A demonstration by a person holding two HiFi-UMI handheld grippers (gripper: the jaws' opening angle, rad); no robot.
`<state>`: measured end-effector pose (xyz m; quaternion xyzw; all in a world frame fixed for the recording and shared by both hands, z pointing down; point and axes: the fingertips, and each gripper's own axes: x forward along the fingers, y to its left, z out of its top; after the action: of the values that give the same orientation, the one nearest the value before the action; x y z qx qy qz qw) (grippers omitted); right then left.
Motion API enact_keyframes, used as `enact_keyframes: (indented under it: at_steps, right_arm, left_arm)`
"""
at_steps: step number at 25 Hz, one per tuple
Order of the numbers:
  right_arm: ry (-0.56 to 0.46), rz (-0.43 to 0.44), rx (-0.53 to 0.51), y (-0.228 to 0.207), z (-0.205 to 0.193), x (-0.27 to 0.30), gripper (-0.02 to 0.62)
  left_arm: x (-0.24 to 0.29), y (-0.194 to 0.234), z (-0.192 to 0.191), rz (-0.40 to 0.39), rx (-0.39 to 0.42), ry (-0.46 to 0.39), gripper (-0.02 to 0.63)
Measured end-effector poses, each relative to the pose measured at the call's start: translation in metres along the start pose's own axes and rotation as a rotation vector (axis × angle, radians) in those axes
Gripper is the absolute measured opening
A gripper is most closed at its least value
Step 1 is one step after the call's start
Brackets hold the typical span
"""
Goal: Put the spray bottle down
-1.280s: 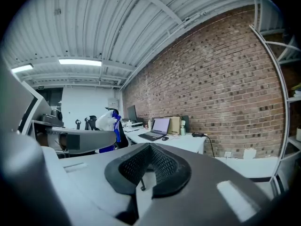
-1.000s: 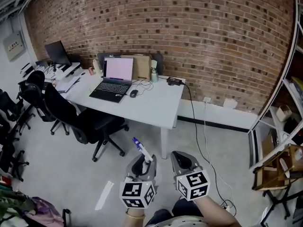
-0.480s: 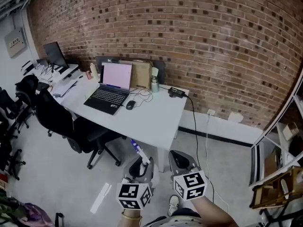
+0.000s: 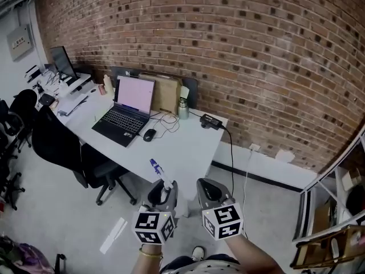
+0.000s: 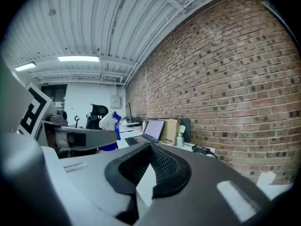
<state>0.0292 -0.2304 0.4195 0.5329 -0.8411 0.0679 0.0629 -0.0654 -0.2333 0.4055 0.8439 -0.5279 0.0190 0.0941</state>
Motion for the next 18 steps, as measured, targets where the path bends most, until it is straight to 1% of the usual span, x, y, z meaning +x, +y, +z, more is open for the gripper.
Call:
enact_keyframes:
  at_steps: [4, 8, 18]
  right_arm:
    - [0.000, 0.003, -0.005, -0.023, 0.005, 0.024, 0.000]
    - [0.000, -0.005, -0.002, -0.037, 0.010, 0.053, 0.000]
    - [0.000, -0.028, 0.000, -0.059, 0.018, 0.127, 0.000]
  left_arm:
    - [0.034, 0.009, 0.008, 0.014, 0.029, -0.017, 0.137]
    - [0.065, 0.023, 0.012, 0.019, 0.034, -0.019, 0.137]
    - [0.137, 0.061, 0.027, -0.020, 0.053, -0.072, 0.137]
